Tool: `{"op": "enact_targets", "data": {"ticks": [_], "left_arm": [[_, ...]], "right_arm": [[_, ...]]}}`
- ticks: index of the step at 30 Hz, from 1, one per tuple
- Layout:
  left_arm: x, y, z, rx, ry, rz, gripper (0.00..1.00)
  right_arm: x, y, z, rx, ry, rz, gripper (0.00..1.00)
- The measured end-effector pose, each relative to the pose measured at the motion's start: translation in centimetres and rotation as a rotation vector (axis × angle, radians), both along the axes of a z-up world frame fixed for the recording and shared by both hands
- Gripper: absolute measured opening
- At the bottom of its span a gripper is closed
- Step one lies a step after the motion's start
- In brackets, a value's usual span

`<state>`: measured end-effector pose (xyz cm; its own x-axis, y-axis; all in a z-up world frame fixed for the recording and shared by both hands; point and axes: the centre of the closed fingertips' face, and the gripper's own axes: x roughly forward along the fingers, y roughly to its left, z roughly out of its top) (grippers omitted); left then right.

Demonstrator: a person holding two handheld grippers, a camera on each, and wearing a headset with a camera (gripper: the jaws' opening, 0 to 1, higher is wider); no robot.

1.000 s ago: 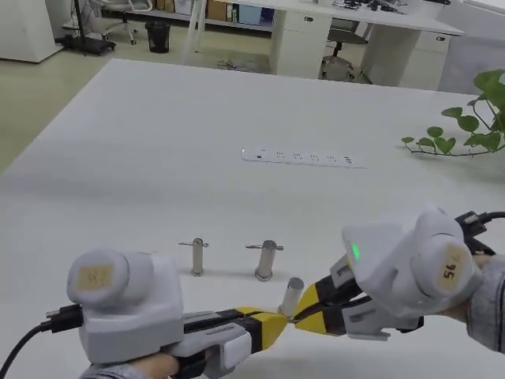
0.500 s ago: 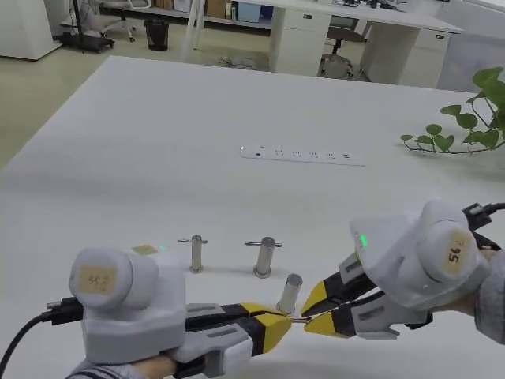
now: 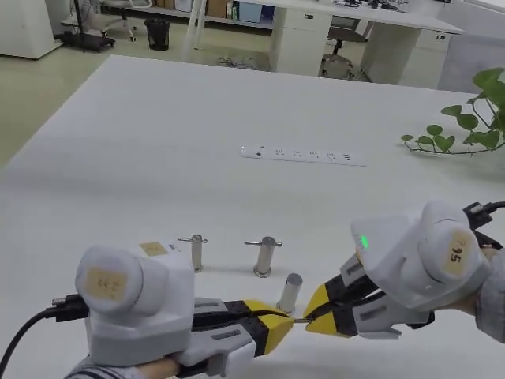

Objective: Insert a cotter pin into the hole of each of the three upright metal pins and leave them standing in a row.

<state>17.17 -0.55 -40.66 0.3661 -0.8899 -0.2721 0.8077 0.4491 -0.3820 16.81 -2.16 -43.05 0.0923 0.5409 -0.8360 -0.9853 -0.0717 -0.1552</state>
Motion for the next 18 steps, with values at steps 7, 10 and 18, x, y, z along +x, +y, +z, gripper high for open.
{"op": "enact_targets", "data": {"ticks": [7, 10, 18], "left_arm": [[0.7, 0.5, -0.1, 0.019, -0.020, 0.036, 0.07], [1.0, 0.6, -0.1, 0.026, -0.038, 0.054, 0.11], [2.1, 0.8, -0.1, 0.079, -0.122, 0.115, 0.22]], "right_arm": [[0.2, -0.2, -0.1, -0.004, -0.017, -0.004, 0.00], [0.4, -0.4, -0.1, -0.005, -0.028, -0.008, 0.00], [1.7, -1.8, 0.2, -0.009, -0.056, -0.052, 0.00]]}}
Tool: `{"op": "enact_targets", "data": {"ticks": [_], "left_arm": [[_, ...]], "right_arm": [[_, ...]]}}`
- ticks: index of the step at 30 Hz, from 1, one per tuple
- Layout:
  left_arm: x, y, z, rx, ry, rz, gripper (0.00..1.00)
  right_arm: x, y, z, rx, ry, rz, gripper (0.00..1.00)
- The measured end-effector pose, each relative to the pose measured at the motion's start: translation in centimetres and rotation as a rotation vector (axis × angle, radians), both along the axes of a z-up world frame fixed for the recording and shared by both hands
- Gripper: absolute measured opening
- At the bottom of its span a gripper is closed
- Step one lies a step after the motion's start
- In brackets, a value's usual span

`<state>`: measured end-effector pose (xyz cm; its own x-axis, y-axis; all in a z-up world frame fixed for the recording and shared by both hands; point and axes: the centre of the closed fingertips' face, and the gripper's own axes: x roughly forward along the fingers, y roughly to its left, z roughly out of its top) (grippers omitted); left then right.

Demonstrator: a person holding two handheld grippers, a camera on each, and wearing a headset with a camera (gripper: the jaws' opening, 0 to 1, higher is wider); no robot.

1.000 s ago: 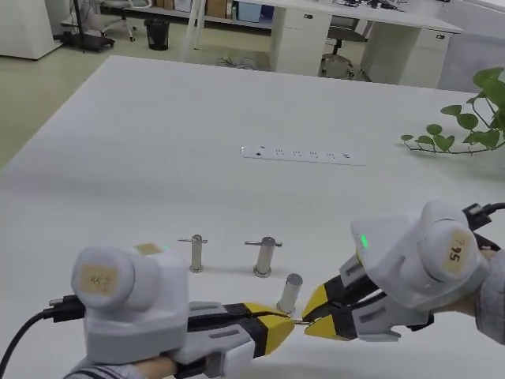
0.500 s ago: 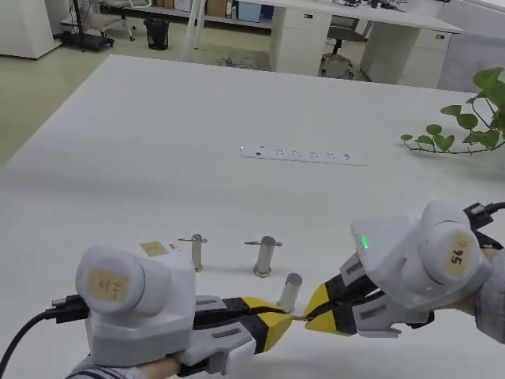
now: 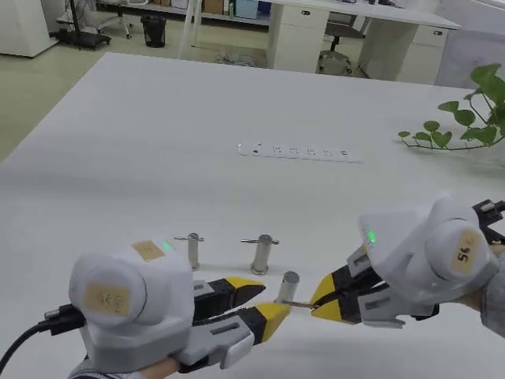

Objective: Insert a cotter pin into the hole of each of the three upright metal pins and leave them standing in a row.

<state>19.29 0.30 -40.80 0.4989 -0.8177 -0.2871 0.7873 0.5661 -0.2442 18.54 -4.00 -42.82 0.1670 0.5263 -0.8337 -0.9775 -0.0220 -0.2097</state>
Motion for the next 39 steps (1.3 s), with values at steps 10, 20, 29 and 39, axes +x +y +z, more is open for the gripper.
{"op": "enact_targets", "data": {"ticks": [10, 20, 29, 39], "left_arm": [[1.3, -0.2, -1.2, 0.156, -0.098, 0.031, 0.28], [2.9, -0.9, -3.0, 0.187, -0.061, 0.065, 0.26], [3.8, -2.0, -4.8, 0.191, -0.029, 0.075, 0.23], [4.4, -3.2, -5.8, 0.157, 0.013, 0.079, 0.19]], "right_arm": [[2.1, -2.1, -0.1, -0.031, -0.030, -0.050, 0.00], [3.5, -3.0, -1.1, -0.062, -0.033, -0.059, 0.00], [4.3, -3.4, -2.2, -0.095, -0.024, -0.061, 0.00], [4.8, -3.4, -3.1, -0.134, -0.038, -0.022, 0.00]]}}
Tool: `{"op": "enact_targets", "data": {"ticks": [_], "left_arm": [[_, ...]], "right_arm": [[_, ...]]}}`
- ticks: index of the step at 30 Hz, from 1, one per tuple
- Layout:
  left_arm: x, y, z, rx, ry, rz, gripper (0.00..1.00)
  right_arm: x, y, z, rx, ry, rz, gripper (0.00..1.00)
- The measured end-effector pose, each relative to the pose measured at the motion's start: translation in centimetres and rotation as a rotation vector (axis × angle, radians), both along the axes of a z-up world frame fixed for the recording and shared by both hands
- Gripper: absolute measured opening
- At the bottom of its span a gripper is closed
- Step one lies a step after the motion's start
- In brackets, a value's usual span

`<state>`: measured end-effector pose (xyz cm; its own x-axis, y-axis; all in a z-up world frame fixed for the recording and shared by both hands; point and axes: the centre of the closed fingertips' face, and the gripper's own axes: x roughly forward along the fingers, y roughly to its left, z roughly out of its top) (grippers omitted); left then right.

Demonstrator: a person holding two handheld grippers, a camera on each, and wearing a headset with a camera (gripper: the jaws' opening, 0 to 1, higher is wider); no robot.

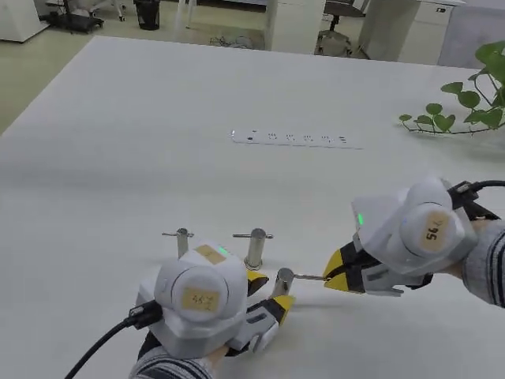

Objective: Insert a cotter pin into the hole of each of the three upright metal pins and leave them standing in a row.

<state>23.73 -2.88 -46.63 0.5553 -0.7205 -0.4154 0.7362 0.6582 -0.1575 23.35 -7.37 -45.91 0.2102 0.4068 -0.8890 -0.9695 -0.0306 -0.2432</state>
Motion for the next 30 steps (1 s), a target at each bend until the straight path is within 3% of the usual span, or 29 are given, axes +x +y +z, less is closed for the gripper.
{"op": "enact_targets", "data": {"ticks": [5, 30], "left_arm": [[0.0, -0.2, -0.8, 0.001, 0.025, 0.006, 0.17], [0.2, -0.4, -1.4, 0.010, 0.014, 0.007, 0.10]], "right_arm": [[0.2, 0.2, -0.1, 0.009, 0.008, 0.002, 0.00], [-0.4, 1.6, 0.6, 0.043, 0.025, -0.006, 0.00]]}}
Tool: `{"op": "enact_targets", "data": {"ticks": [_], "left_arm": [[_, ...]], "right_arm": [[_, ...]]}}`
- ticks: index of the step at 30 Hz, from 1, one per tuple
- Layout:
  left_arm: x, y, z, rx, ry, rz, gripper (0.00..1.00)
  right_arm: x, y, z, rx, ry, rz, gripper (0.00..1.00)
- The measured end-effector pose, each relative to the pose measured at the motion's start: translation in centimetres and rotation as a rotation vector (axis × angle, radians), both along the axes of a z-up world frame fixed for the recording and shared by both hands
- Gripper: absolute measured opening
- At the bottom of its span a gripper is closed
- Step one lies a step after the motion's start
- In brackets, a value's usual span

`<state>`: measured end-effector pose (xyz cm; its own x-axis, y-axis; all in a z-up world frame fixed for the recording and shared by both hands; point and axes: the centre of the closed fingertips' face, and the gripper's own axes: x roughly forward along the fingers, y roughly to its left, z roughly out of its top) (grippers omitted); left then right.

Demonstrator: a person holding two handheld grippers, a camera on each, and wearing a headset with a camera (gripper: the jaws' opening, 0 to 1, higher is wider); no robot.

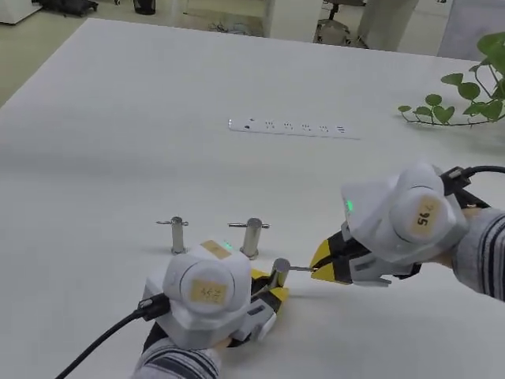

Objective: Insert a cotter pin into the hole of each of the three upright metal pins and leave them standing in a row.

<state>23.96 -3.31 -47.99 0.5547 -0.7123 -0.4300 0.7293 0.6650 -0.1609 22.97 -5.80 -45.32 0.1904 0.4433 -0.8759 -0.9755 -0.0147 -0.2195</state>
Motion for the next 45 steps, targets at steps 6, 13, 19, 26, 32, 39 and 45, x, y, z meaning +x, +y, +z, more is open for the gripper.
{"op": "enact_targets", "data": {"ticks": [6, 13, 19, 26, 32, 39, 45], "left_arm": [[0.0, 0.0, -0.1, -0.008, 0.004, 0.008, 0.11], [0.0, -0.1, -0.1, -0.011, 0.008, 0.014, 0.11], [0.0, -0.1, -0.1, -0.010, 0.008, 0.016, 0.11], [0.1, -0.2, -0.2, -0.012, 0.008, 0.018, 0.11], [0.1, -0.2, -0.2, -0.013, 0.009, 0.020, 0.11], [0.1, -0.2, -0.2, -0.013, 0.008, 0.022, 0.11], [0.1, -0.2, -0.3, -0.012, 0.008, 0.027, 0.11]], "right_arm": [[0.0, 0.6, 0.2, -0.009, -0.026, 0.017, 0.00], [0.1, 0.8, 0.3, -0.013, -0.032, 0.021, 0.00], [0.1, 1.4, 0.4, 0.000, -0.027, 0.017, 0.00], [0.2, 1.8, 0.3, 0.012, -0.025, 0.007, 0.00], [0.0, 2.0, 0.2, 0.045, 0.001, -0.025, 0.04], [0.3, 0.9, 0.7, 0.047, -0.001, -0.057, 0.04], [0.2, 1.1, 0.7, 0.060, 0.003, -0.060, 0.00]]}}
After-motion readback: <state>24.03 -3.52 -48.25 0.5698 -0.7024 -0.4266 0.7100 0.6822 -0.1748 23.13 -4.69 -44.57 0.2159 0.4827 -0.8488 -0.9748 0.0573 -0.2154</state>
